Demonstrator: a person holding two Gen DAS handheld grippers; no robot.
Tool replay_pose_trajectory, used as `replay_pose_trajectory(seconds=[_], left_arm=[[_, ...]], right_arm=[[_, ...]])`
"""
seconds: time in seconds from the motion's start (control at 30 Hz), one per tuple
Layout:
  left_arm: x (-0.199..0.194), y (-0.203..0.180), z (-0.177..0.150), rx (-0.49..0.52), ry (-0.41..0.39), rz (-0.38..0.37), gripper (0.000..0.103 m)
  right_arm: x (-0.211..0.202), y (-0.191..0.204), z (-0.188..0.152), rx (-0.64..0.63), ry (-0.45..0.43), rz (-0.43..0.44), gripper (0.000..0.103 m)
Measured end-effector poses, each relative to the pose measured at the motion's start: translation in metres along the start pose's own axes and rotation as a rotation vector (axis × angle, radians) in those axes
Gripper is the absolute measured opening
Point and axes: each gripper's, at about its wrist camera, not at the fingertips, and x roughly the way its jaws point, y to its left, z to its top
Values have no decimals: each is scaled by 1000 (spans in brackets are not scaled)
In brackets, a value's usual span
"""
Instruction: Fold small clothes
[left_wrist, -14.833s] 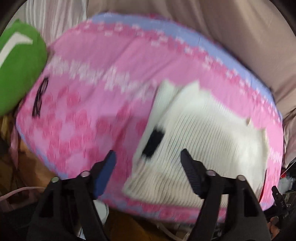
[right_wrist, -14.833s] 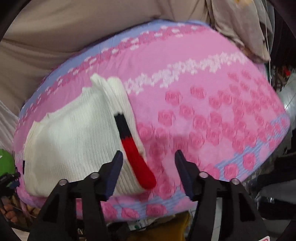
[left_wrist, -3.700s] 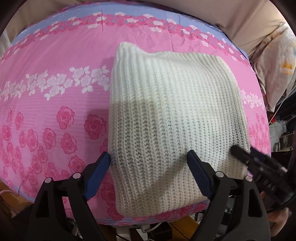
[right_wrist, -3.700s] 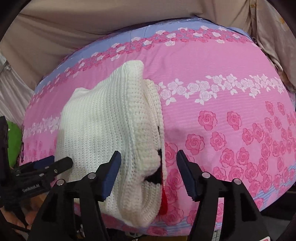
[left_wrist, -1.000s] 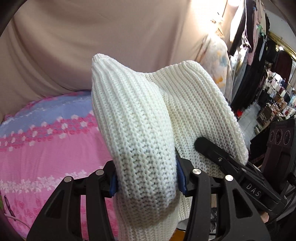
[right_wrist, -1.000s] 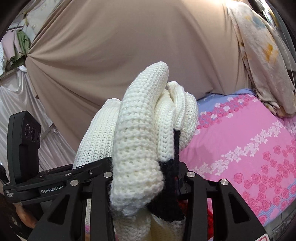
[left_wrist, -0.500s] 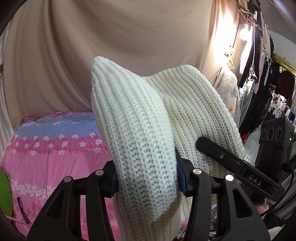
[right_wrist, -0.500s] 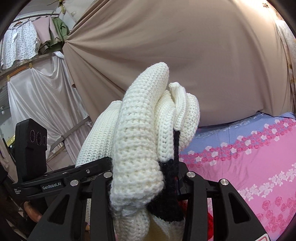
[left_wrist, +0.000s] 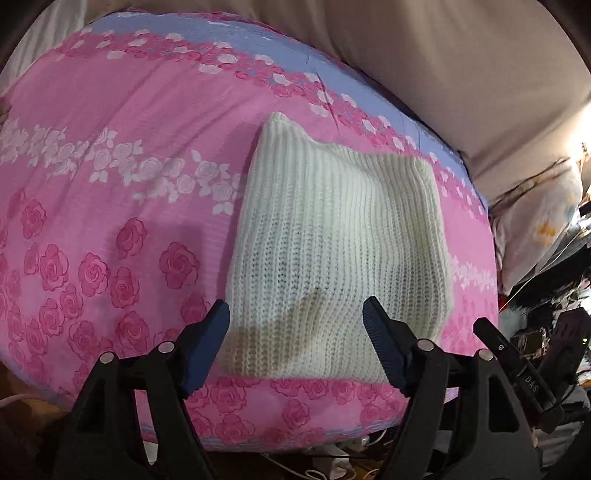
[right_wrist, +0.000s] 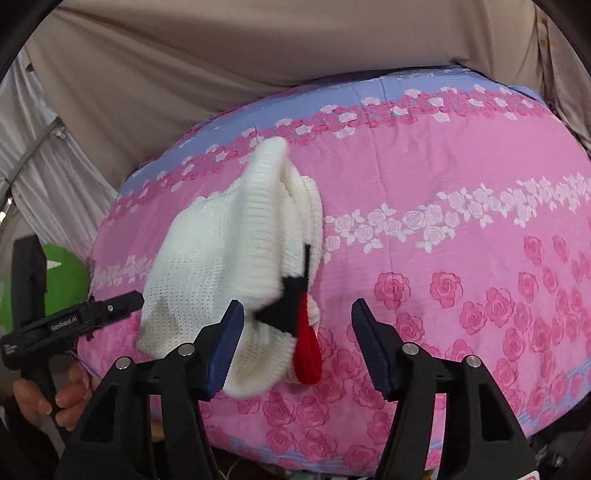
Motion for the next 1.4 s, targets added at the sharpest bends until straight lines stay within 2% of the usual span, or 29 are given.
replay_pose_trajectory(seconds=[0.07, 0.17, 0.27, 0.3, 0.4, 0.43, 0.47, 0.5, 0.53, 0.6, 0.7, 0.77, 0.8, 0.87, 0.9, 0.93, 0.97, 1.0, 1.07, 1.13, 1.2, 1.27, 1.3, 1.33, 1.4], left_arm=[[-1, -3, 7, 11, -26, 17, 79], [10, -9, 18, 26, -35, 23, 88], [37, -7, 27, -2, 11, 16, 90], [47, -4, 28, -14, 34, 18, 89], [71, 2, 28, -36, 89, 62, 73], [72, 2, 28, -32, 86, 57, 65], [71, 0, 30, -30, 83, 48, 59], [67, -4, 32, -26, 79, 37, 49], [58, -11, 36, -14, 67, 25, 45], [37, -28, 41, 20, 11, -12, 44], [24, -48, 48, 70, -44, -30, 45], [39, -52, 47, 99, -27, 12, 51], [57, -53, 43, 129, -7, 73, 53], [80, -45, 33, 146, 34, 165, 58], [79, -41, 28, 125, 29, 148, 60], [69, -39, 24, 98, 5, 145, 60], [60, -41, 21, 102, -8, 161, 62], [52, -42, 19, 115, -17, 173, 64], [35, -49, 10, 162, -48, 192, 65], [32, -53, 5, 179, -61, 245, 66], [41, -54, 0, 187, -28, 281, 66], [52, -55, -4, 186, 8, 305, 66], [55, -54, -5, 185, 16, 315, 66], [57, -54, -5, 185, 16, 318, 68], [56, -55, -6, 197, 8, 333, 68]], right_arm=[[6, 0, 8, -5, 12, -19, 77], [35, -3, 21, 50, 58, 22, 77], [64, 0, 28, 120, 130, 87, 78], [77, 0, 28, 137, 157, 108, 79], [114, 0, 23, 174, 246, 137, 78], [123, -1, 22, 188, 256, 170, 71], [126, -2, 22, 197, 255, 183, 51], [125, 1, 26, 195, 237, 183, 43], [119, 5, 31, 175, 218, 178, 40], [93, 20, 46, 98, 133, 186, 31], [51, 33, 63, 26, 11, 186, 30], [43, 28, 66, 9, -20, 155, 31], [51, 21, 64, 22, -3, 127, 35], [89, 2, 56, 40, 103, 58, 42], [108, -12, 49, 60, 175, -6, 42], [108, -23, 45, 104, 175, 24, 43], [97, -27, 44, 145, 142, 48, 43], [79, -23, 45, 143, 100, 30, 43], [43, -7, 46, 68, 12, 4, 42], [16, 11, 43, -15, -34, 3, 30], [15, 23, 36, -76, -1, 11, 8], [39, 31, 25, -146, 69, -36, 3], [60, 21, 19, -167, 116, -86, 1], [76, 11, 12, -152, 164, -112, 0], [82, -6, 11, -62, 181, -80, 0]])
